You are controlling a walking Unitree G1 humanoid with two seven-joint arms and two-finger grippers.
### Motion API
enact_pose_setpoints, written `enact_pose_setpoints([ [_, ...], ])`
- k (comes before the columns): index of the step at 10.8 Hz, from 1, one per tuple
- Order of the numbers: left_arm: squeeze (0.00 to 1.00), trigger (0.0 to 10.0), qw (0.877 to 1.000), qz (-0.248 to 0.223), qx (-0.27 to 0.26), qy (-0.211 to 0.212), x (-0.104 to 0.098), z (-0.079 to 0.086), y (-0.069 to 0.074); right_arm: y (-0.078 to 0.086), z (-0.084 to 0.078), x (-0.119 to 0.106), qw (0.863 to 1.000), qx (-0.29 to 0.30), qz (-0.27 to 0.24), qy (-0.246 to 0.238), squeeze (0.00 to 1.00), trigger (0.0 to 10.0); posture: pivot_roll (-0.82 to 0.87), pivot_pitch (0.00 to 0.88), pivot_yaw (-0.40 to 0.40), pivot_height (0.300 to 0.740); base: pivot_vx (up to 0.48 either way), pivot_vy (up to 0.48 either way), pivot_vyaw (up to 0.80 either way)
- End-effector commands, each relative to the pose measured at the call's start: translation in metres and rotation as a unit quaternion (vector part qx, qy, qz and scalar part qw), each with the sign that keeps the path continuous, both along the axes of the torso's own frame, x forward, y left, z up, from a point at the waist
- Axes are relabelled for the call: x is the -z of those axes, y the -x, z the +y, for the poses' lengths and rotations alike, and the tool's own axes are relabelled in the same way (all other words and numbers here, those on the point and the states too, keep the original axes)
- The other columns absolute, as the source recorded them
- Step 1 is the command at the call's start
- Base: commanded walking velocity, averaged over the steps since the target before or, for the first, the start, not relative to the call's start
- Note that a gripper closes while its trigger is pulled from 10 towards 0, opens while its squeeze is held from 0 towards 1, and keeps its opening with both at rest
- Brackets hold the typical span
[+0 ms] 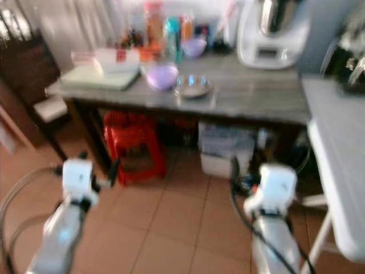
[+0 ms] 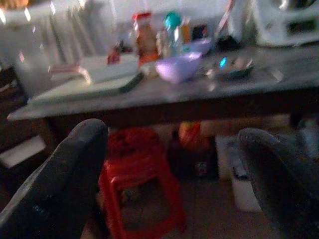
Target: Setting the table
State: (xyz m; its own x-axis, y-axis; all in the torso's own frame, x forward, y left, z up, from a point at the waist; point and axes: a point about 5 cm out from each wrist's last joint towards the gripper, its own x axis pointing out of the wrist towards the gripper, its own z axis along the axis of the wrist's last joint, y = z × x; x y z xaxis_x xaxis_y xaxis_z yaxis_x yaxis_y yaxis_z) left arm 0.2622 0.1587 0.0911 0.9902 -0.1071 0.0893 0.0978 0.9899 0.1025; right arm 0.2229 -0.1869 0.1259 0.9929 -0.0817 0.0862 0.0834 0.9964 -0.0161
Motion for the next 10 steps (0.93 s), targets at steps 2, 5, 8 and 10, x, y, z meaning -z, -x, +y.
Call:
enact_pose_setpoints([
  [2,0.00,10.0,1.000,-0.004,-0.008,0.001,0.000,0.008,-0.001,-0.004,0.001,0.001,1.000,0.009,-0.002,0.012,0.00,10.0,0.03,0.000,0.071,0.740,0.000,0.000,0.00],
  [5,0.00,10.0,1.000,0.008,-0.010,-0.005,0.006,0.011,0.002,-0.001,0.003,0.008,1.000,0.007,-0.007,-0.009,0.00,10.0,0.04,0.000,0.072,0.740,0.000,0.000,0.00],
  [8,0.00,10.0,1.000,0.017,0.014,-0.007,0.007,0.006,-0.001,0.003,0.009,0.013,1.000,-0.009,0.008,-0.024,0.00,10.0,0.03,0.000,0.077,0.740,0.000,0.000,0.00],
  [10,0.00,10.0,0.999,0.021,0.029,-0.005,0.009,0.001,-0.001,0.002,0.006,0.014,0.999,-0.004,0.012,-0.041,0.00,10.0,0.02,0.000,0.079,0.740,0.000,-0.255,0.00],
])
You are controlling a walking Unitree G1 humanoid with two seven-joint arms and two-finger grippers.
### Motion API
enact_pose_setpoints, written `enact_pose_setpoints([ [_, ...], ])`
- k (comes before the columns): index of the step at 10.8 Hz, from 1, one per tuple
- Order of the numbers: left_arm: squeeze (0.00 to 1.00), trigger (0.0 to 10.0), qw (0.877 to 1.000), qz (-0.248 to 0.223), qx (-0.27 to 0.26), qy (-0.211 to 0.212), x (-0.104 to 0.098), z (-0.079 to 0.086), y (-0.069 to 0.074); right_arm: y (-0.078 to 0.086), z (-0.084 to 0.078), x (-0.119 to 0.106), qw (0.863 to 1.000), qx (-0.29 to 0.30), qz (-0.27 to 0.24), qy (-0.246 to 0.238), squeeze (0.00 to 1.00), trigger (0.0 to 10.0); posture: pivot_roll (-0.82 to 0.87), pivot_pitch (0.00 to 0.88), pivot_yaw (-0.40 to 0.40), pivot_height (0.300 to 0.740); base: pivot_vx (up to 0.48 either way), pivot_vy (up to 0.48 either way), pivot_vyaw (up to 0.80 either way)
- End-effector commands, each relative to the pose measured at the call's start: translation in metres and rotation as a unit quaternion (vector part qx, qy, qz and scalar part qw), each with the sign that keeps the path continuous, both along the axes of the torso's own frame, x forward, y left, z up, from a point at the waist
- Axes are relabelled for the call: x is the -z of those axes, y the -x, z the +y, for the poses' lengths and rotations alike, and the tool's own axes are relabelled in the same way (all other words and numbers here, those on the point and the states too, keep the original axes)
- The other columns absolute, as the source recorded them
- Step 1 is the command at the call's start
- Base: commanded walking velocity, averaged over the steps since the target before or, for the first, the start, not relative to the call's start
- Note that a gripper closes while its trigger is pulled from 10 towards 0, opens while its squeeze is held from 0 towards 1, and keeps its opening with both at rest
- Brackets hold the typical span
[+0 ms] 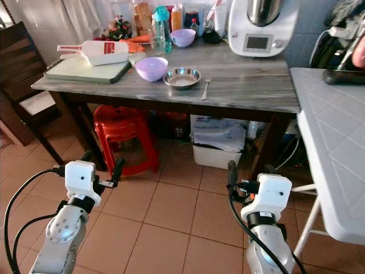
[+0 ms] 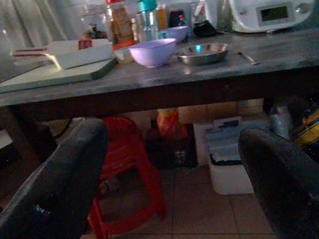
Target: Setting the table
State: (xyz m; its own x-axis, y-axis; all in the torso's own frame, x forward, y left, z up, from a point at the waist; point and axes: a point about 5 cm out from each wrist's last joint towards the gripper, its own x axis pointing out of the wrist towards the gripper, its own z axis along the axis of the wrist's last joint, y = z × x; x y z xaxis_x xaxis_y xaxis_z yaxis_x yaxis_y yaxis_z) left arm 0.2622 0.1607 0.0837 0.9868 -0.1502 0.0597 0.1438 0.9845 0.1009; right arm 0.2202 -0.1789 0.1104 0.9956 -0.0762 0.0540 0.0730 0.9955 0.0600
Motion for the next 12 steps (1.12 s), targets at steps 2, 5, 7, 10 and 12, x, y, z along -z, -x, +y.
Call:
enact_pose_setpoints([
  [2,0.00,10.0,1.000,0.006,0.007,-0.004,0.0004,-0.0009,-0.0026,-0.0011,-0.0018,-0.0018,1.000,0.002,0.000,-0.001,0.00,10.0,0.03,0.000,0.078,0.740,0.000,-0.330,-0.28],
  [5,0.00,10.0,1.000,0.006,0.008,-0.005,-0.0006,-0.0015,-0.0029,-0.0028,0.0003,-0.0022,1.000,-0.004,-0.002,-0.004,0.00,10.0,0.03,0.000,0.079,0.740,0.000,-0.336,0.00],
  [7,0.00,10.0,1.000,0.006,0.009,-0.004,-0.0013,-0.0020,-0.0042,-0.0043,0.0015,-0.0025,1.000,-0.005,-0.004,-0.005,0.00,10.0,0.03,0.000,0.082,0.740,0.000,-0.349,0.00],
  [10,0.00,10.0,1.000,0.006,0.012,-0.007,-0.0018,-0.0028,-0.0062,-0.0050,0.0019,-0.0030,1.000,-0.006,-0.007,-0.006,0.00,10.0,0.03,0.000,0.087,0.740,0.000,-0.349,0.00],
  [12,0.00,10.0,1.000,0.005,0.014,-0.009,-0.0029,-0.0037,-0.0072,-0.0053,0.0026,-0.0028,1.000,-0.006,-0.009,-0.008,0.00,10.0,0.03,0.000,0.092,0.740,0.000,-0.347,0.00],
])
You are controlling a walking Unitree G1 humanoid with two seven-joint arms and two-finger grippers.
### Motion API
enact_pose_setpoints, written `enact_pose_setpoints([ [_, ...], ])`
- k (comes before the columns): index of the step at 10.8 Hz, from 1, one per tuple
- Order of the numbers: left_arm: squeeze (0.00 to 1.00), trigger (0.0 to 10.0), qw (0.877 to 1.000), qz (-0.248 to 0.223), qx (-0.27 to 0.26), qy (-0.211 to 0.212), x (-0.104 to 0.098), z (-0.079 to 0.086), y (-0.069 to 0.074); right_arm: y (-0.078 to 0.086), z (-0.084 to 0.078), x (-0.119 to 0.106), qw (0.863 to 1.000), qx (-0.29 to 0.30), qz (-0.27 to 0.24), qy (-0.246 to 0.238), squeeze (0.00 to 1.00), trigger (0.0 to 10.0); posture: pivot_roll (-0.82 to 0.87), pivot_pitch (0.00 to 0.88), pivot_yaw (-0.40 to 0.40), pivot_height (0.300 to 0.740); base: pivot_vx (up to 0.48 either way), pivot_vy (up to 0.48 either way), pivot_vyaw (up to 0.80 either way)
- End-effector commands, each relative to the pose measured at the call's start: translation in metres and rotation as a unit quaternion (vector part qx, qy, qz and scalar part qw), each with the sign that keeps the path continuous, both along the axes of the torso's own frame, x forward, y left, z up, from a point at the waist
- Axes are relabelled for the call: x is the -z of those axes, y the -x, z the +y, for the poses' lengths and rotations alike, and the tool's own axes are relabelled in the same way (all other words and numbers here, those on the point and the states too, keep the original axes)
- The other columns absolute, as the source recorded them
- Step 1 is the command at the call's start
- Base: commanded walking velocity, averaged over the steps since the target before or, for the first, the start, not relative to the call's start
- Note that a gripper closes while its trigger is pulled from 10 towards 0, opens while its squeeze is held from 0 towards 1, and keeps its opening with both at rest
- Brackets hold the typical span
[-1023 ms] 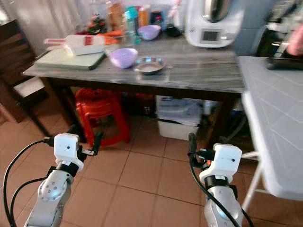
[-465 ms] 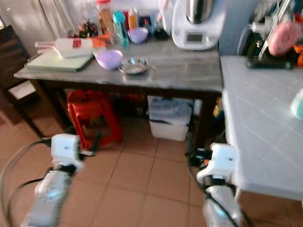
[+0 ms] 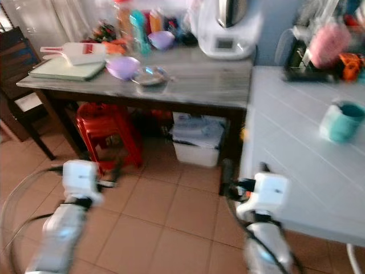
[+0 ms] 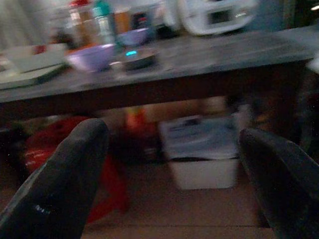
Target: Setting the table
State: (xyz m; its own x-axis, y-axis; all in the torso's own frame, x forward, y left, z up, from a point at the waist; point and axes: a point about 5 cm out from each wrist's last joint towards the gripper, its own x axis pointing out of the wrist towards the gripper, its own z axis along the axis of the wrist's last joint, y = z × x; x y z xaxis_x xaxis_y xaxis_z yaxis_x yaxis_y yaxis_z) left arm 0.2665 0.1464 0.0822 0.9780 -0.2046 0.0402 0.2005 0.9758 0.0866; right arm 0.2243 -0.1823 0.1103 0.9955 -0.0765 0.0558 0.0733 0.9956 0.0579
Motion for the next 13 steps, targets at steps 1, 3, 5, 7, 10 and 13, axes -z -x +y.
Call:
enact_pose_setpoints([
  [1,0.00,10.0,1.000,-0.007,-0.013,-0.015,-0.0047,0.0108,-0.0030,-0.0016,0.0063,-0.0031,1.000,-0.006,-0.010,-0.010,0.00,10.0,0.03,0.000,0.094,0.740,0.000,-0.349,0.00],
  [3,0.00,10.0,1.000,-0.006,-0.010,-0.016,-0.0048,0.0100,-0.0030,-0.0025,0.0073,-0.0039,1.000,-0.006,-0.012,-0.010,0.00,10.0,0.03,0.000,0.094,0.740,0.000,-0.345,0.00],
  [5,0.00,10.0,1.000,-0.006,-0.009,-0.016,-0.0042,0.0086,-0.0031,-0.0021,0.0066,-0.0039,1.000,-0.007,-0.012,-0.009,0.00,10.0,0.03,0.000,0.092,0.740,0.000,-0.349,0.00],
  [7,0.00,10.0,1.000,-0.006,-0.009,-0.016,-0.0041,0.0081,-0.0028,-0.0021,0.0062,-0.0042,1.000,-0.008,-0.012,-0.009,0.00,10.0,0.03,0.000,0.090,0.740,0.000,-0.349,0.00],
  [10,0.00,10.0,1.000,-0.005,-0.007,-0.015,-0.0037,0.0070,-0.0032,-0.0026,0.0061,-0.0045,1.000,-0.009,-0.012,-0.008,0.00,10.0,0.03,0.000,0.089,0.740,0.000,-0.349,0.00],
  [13,0.00,10.0,1.000,-0.005,-0.004,-0.016,-0.0037,0.0065,-0.0035,-0.0028,0.0066,-0.0039,1.000,-0.008,-0.010,-0.007,0.00,10.0,0.03,0.000,0.092,0.740,0.000,-0.232,0.00],
])
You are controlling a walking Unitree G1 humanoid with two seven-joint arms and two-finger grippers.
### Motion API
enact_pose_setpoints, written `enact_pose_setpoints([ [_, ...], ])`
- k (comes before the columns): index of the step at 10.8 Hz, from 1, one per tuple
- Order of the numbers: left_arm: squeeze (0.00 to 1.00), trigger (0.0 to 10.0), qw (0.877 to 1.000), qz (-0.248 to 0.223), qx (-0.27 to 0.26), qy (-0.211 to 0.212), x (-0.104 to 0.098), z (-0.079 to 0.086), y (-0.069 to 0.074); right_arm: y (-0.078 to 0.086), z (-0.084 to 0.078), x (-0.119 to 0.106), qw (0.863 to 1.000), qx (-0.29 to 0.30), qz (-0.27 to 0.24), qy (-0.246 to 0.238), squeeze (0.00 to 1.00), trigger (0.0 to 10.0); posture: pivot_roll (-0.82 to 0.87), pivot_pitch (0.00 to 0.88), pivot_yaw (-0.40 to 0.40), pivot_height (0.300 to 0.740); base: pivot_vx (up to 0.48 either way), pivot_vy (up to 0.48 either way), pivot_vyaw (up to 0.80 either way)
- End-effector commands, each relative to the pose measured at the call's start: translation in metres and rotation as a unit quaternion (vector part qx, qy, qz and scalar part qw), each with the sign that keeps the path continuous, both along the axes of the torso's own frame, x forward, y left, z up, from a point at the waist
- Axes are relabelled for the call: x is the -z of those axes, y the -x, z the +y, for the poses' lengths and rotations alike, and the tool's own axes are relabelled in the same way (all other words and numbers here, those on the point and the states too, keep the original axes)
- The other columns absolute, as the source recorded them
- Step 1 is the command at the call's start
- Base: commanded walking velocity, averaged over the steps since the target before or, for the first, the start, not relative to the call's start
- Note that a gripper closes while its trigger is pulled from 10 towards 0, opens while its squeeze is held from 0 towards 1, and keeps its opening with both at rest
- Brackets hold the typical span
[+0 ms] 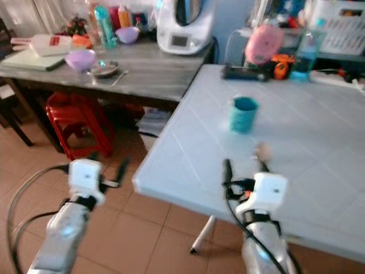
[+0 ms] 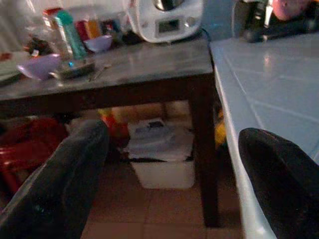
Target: Setting the table
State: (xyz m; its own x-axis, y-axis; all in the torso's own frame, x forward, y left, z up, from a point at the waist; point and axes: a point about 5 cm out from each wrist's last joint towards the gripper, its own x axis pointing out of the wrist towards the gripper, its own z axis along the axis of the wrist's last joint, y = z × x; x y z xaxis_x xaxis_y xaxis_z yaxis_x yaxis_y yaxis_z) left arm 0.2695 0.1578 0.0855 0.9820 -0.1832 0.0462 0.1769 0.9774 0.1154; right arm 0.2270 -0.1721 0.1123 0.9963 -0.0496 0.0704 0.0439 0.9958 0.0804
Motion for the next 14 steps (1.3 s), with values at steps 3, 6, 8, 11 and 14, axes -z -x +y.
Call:
enact_pose_setpoints([
  [3,0.00,10.0,1.000,-0.002,0.014,0.001,0.000,-0.007,-0.001,0.000,-0.004,-0.001,1.000,0.006,0.000,0.005,0.00,10.0,0.03,0.000,0.088,0.740,0.000,0.000,0.00],
  [6,0.00,10.0,0.997,0.004,0.075,0.008,0.002,-0.016,-0.003,-0.006,-0.004,0.000,1.000,0.002,0.009,0.012,0.00,10.0,0.03,0.000,0.080,0.740,0.000,0.000,0.00],
  [8,0.00,10.0,0.981,0.023,0.190,0.014,0.003,-0.031,0.000,-0.019,-0.010,0.000,0.999,0.024,0.025,0.004,0.00,10.0,0.03,0.000,0.077,0.740,0.000,0.000,0.00],
  [11,0.00,10.0,0.973,0.024,0.229,0.002,0.003,-0.035,-0.001,-0.037,-0.018,0.010,0.995,0.051,0.083,-0.014,0.00,10.0,0.03,0.000,0.080,0.740,0.000,0.000,0.00],
  [14,0.00,10.0,0.968,0.031,0.250,0.003,0.007,-0.037,0.004,-0.053,-0.017,0.010,0.993,0.053,0.104,-0.009,0.00,10.0,0.03,0.000,0.080,0.740,0.000,0.000,0.00],
])
